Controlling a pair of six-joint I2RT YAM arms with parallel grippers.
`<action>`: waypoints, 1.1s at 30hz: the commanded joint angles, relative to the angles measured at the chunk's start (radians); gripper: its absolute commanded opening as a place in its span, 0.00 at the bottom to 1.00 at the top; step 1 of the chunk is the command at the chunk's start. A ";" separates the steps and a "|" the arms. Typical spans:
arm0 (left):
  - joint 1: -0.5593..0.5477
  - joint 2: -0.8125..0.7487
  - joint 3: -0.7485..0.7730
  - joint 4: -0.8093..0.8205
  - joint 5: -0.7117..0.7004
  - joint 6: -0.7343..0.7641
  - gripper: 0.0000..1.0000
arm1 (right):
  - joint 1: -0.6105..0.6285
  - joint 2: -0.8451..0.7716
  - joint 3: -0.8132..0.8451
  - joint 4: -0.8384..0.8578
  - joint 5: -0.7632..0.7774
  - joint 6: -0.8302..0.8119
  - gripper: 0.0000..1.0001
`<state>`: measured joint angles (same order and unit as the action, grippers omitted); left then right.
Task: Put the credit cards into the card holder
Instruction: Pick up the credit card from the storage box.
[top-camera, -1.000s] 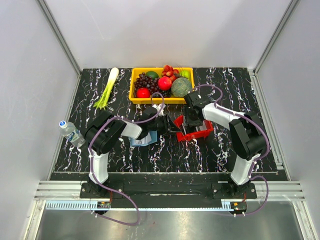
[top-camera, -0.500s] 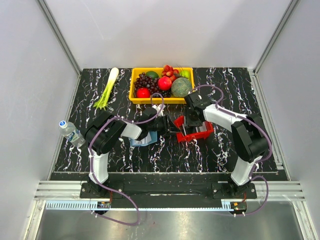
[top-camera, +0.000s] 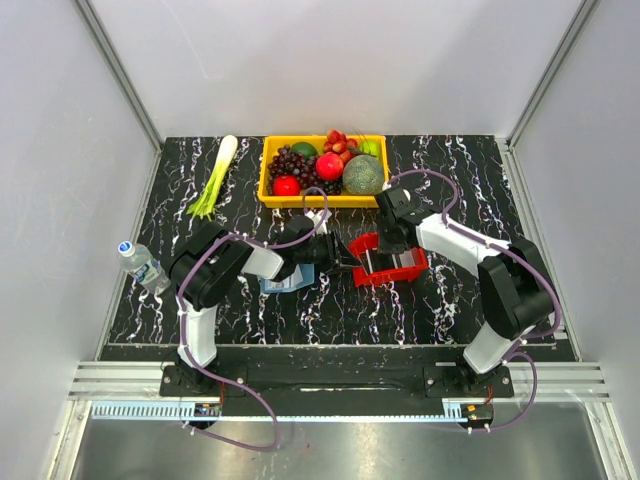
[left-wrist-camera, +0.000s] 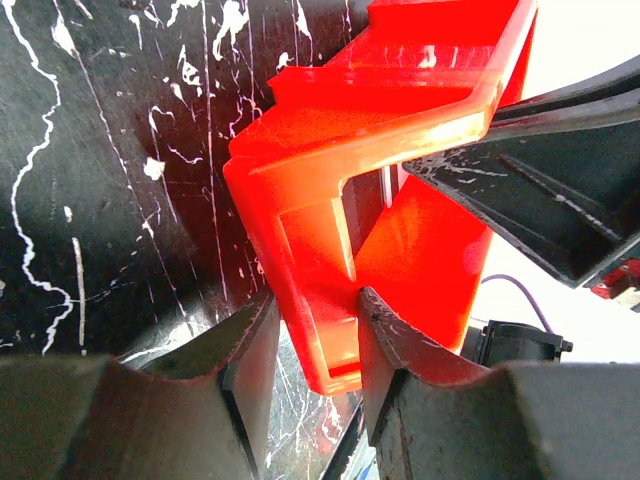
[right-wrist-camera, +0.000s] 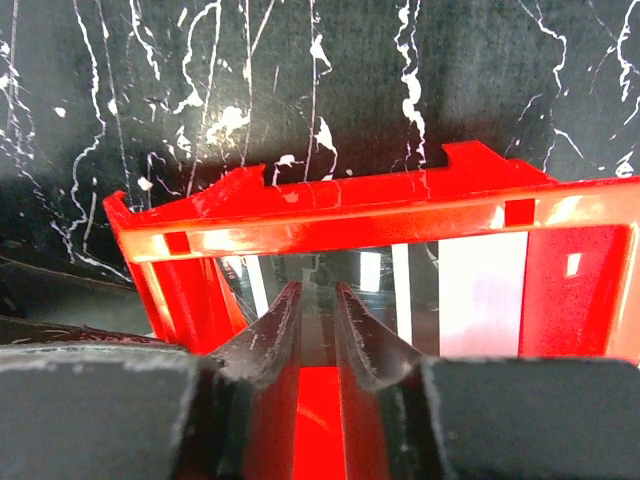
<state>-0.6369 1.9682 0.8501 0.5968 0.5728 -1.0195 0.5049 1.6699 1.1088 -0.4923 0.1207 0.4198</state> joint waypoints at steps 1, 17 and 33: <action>0.000 -0.057 -0.009 0.023 0.010 0.042 0.29 | -0.002 -0.019 -0.009 0.011 0.028 -0.001 0.38; 0.000 -0.063 -0.014 0.041 0.018 0.032 0.29 | 0.018 0.151 0.057 -0.069 0.023 -0.019 0.58; 0.002 -0.049 -0.026 0.096 0.036 0.002 0.29 | 0.041 0.215 0.083 -0.045 -0.157 -0.016 0.47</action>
<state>-0.6357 1.9583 0.8330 0.6006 0.5724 -1.0267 0.5327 1.8275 1.2079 -0.5621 0.0917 0.3916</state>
